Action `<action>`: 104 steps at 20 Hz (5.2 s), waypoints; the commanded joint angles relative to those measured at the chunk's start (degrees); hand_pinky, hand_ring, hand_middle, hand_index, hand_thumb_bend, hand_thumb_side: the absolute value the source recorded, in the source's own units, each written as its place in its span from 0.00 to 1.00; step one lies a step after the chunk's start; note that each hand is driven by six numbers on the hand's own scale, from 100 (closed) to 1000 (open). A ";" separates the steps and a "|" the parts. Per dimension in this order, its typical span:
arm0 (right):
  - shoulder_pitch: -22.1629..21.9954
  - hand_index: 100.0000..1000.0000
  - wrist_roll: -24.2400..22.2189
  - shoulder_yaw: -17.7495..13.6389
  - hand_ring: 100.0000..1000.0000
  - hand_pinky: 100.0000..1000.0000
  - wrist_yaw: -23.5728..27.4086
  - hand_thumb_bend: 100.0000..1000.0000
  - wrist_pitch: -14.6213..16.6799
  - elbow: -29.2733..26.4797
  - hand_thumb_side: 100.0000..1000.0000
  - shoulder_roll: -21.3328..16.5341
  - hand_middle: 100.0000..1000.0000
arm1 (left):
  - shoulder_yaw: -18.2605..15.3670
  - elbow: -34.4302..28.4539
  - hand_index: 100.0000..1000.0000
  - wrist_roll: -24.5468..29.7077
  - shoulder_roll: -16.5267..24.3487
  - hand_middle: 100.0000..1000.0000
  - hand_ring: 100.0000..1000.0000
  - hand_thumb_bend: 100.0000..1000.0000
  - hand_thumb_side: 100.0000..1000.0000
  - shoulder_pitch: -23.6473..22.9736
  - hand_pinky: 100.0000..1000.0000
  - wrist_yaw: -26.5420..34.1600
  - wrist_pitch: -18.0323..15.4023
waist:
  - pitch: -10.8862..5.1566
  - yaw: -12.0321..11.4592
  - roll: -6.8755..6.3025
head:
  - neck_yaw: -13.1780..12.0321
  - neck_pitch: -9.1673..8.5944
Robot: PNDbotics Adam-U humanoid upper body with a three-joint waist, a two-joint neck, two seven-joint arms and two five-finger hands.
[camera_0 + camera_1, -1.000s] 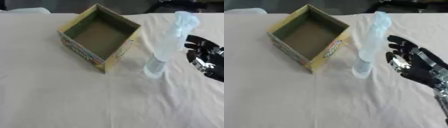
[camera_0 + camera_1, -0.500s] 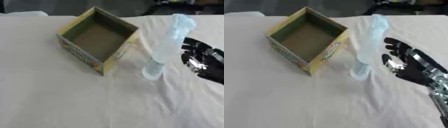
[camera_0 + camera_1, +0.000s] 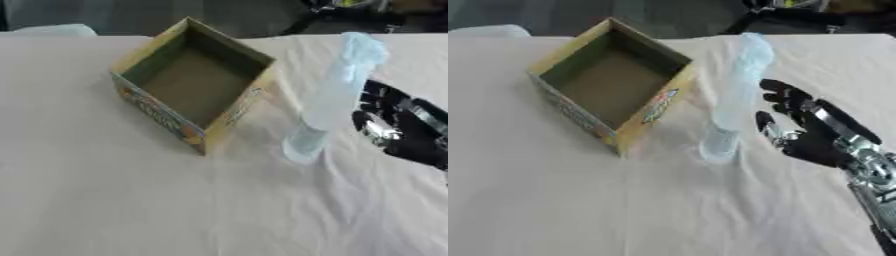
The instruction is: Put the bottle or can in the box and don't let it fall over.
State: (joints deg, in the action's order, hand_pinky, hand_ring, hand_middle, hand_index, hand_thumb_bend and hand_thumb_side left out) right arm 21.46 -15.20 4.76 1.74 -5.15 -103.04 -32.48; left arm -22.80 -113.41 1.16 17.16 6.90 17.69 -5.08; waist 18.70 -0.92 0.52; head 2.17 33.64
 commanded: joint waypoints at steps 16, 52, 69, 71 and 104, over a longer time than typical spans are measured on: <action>2.73 1.00 -0.34 0.57 1.00 1.00 0.11 0.00 0.65 1.69 0.46 -1.86 1.00 | 0.06 -0.77 0.69 0.45 1.42 0.99 1.00 0.01 0.73 0.19 0.98 0.03 -0.49 | -0.42 -1.23 -0.27 | 0.54 -1.30; 4.97 1.00 -3.85 1.97 1.00 1.00 2.95 0.00 0.36 3.21 0.49 -0.18 1.00 | 0.15 -0.62 0.69 1.06 1.26 0.99 1.00 0.01 0.73 0.31 0.99 -0.12 -0.66 | 0.11 -1.21 -0.43 | 1.21 -1.66; 7.46 1.00 -4.66 2.72 1.00 1.00 4.60 0.00 0.68 4.18 0.50 0.13 1.00 | 0.25 -0.49 0.69 1.55 1.25 0.99 1.00 0.00 0.73 0.35 0.99 -0.07 -0.71 | 0.25 -1.46 -0.60 | 1.59 -2.39; 7.78 1.00 -4.68 2.75 1.00 1.00 4.39 0.00 0.54 4.34 0.51 0.05 1.00 | 0.23 -0.48 0.69 1.59 1.27 0.99 1.00 0.00 0.73 0.34 0.99 -0.06 -0.75 | 0.26 -1.49 -0.62 | 1.63 -2.37; 10.64 1.00 -8.41 5.00 1.00 1.00 10.44 0.00 -0.76 6.51 0.53 1.94 1.00 | 0.28 -0.44 0.69 2.43 1.17 1.00 1.00 0.00 0.73 0.70 0.99 -0.07 -1.09 | 0.88 -2.31 -0.77 | 2.04 -3.03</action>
State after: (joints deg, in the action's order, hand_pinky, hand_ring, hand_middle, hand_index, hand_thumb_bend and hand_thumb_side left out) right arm 31.27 -23.31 9.93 11.54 -6.00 -96.24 -29.89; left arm -22.46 -113.03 3.40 17.15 7.17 17.69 -6.06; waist 20.41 -3.19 -0.15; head 4.15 31.49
